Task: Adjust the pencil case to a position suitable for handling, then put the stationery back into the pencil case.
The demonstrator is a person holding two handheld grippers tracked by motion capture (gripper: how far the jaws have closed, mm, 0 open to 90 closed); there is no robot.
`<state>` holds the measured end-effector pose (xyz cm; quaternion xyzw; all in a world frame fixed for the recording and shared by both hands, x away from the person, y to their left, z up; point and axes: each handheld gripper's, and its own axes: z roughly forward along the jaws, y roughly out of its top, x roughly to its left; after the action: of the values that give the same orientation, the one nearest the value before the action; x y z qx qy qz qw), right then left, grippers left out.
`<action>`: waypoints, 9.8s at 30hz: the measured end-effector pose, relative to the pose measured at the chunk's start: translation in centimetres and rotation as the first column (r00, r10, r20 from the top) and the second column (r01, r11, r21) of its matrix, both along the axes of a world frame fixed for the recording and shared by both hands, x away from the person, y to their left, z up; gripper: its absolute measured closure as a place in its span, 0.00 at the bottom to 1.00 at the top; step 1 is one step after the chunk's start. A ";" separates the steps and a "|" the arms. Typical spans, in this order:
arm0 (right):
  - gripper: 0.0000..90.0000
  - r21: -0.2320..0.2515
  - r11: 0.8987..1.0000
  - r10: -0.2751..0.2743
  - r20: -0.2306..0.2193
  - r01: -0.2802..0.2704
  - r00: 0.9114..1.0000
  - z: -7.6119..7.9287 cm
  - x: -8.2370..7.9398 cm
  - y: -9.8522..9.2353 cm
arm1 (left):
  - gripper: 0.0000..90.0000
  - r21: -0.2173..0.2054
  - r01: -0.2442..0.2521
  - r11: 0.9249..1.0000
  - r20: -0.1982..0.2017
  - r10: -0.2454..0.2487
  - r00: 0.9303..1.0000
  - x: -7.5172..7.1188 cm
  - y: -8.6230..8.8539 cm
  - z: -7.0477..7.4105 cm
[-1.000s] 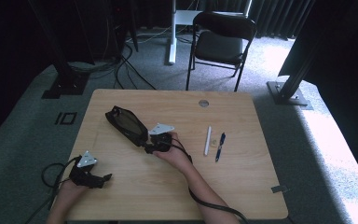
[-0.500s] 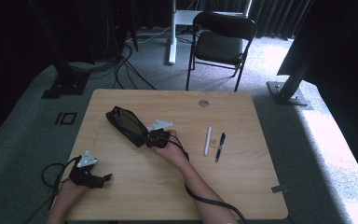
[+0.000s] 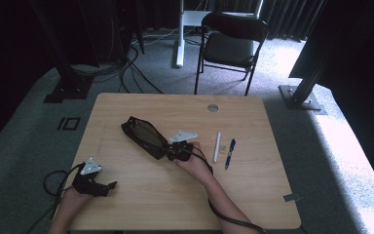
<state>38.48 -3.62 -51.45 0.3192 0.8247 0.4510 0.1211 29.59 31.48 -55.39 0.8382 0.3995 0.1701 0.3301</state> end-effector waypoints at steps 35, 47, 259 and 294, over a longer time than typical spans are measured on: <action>0.81 0.011 0.997 -0.081 -0.035 0.081 0.996 -0.3 -7.5 -11.4 | 0.02 0.000 0.000 1.000 0.000 0.000 1.000 0.0 0.0 0.0; 0.81 0.019 0.993 -0.119 -0.049 0.120 0.992 -0.4 -10.0 -14.6 | 0.02 0.000 0.000 1.000 0.000 0.000 1.000 0.0 0.0 0.0; 0.76 -0.133 0.838 -0.546 -0.203 0.530 0.812 -0.5 2.0 -17.7 | 0.02 0.000 -0.009 1.000 0.000 0.009 1.000 0.0 0.0 0.0; 0.76 -0.149 0.976 -0.185 -0.190 0.158 0.964 3.5 -1.9 -8.5 | 0.02 0.000 -0.010 1.000 0.000 0.010 1.000 0.0 0.0 0.0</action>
<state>36.62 -12.11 -47.98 0.4248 0.8301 0.3482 0.0961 29.62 31.51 -55.39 0.8362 0.4036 0.1718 0.3291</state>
